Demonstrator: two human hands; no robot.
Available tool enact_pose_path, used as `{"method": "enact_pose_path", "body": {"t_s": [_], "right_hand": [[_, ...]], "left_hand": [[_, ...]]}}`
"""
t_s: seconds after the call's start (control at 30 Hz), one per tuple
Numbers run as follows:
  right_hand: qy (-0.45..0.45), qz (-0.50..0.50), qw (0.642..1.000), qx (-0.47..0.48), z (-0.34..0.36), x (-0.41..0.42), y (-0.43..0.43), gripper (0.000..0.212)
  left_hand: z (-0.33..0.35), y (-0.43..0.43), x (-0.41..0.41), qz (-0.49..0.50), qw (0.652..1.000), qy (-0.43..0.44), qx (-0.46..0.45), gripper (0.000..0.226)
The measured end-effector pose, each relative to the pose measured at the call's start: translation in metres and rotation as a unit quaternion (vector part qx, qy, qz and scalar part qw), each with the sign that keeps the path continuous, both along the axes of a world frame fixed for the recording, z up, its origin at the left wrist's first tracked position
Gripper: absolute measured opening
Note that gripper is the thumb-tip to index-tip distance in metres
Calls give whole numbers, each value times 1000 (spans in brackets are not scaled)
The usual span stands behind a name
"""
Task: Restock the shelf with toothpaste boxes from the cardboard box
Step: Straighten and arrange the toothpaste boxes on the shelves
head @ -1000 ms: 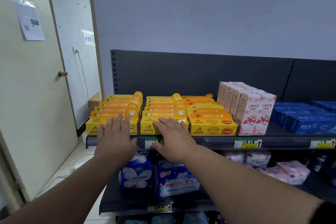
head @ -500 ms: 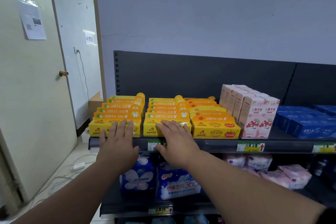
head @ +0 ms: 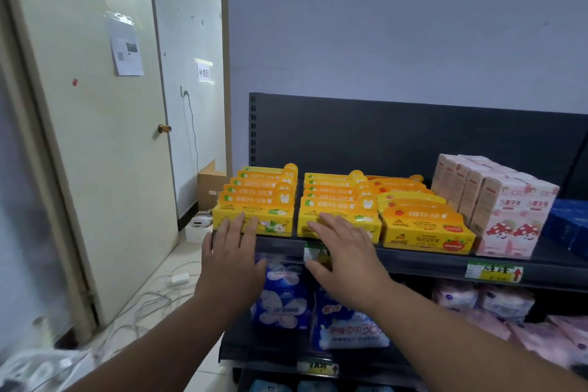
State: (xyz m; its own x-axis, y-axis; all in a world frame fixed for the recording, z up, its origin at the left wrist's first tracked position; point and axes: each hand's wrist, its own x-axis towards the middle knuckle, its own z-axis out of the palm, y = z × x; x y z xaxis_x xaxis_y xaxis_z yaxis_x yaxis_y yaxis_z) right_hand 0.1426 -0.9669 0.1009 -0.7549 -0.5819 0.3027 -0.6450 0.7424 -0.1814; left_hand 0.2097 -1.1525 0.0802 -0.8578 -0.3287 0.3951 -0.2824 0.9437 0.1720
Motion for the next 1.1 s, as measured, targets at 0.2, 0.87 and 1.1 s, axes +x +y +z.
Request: {"method": "enact_pose_path", "body": {"t_s": [0.2,0.87,1.1], "right_hand": [[0,-22,1000,-10,2,4,16,64],[9,-300,951,-75,23,77,334,66],[7,-420,904,-80,22,148,485,66]], "left_hand": [[-6,29,-13,-74,996,15,-43,87],[45,356,-35,-343,939,19,-17,76],[47,509,-2,-432,902,15,-6,76]]}}
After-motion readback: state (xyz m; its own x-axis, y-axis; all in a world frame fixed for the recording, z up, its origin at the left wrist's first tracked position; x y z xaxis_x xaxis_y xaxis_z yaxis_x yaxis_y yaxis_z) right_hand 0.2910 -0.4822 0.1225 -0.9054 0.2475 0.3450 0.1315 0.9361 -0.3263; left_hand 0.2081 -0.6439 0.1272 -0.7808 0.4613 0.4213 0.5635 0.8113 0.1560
